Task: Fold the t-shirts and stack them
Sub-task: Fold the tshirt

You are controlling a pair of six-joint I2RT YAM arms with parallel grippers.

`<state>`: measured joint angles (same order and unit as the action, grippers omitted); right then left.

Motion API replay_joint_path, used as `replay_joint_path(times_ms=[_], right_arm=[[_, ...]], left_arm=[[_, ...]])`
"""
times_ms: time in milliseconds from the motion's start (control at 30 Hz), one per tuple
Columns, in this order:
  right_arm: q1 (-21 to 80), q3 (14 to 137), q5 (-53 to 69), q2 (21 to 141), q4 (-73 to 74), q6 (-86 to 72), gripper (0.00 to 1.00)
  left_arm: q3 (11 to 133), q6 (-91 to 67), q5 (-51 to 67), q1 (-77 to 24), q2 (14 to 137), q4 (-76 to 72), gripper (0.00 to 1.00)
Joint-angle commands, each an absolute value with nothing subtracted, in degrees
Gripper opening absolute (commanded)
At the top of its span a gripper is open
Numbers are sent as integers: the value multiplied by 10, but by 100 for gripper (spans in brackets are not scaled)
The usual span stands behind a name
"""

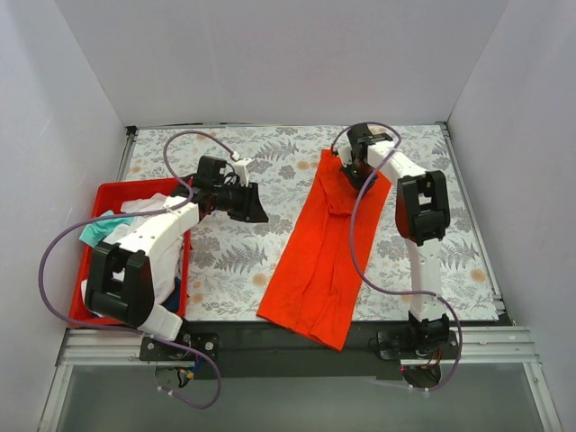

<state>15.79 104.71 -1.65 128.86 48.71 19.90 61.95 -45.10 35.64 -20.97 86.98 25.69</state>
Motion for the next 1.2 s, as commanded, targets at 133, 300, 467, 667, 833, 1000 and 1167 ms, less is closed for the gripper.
replay_joint_path(times_ms=[133,300,467,667,833,1000,1167], right_arm=[[209,1319,-24,1472,447,196,1],[204,1322,-18,1420,373,208,1],[192,1214,46,1264,346,211,17],[185,1094,76,1162,359,228,21],[185,1015,98,1153,377,224,11],[184,944,134,1150,377,209,4],[184,922,147,1168,375,206,1]], left_arm=[[613,-457,367,-134,832,258,30],[661,-446,386,-134,895,253,33],[718,-449,400,-155,968,218,35],[780,-475,375,-203,1057,181,36],[837,-497,362,-229,1131,162,34],[884,-514,366,-234,1215,150,29],[910,-514,344,-234,1264,156,24]])
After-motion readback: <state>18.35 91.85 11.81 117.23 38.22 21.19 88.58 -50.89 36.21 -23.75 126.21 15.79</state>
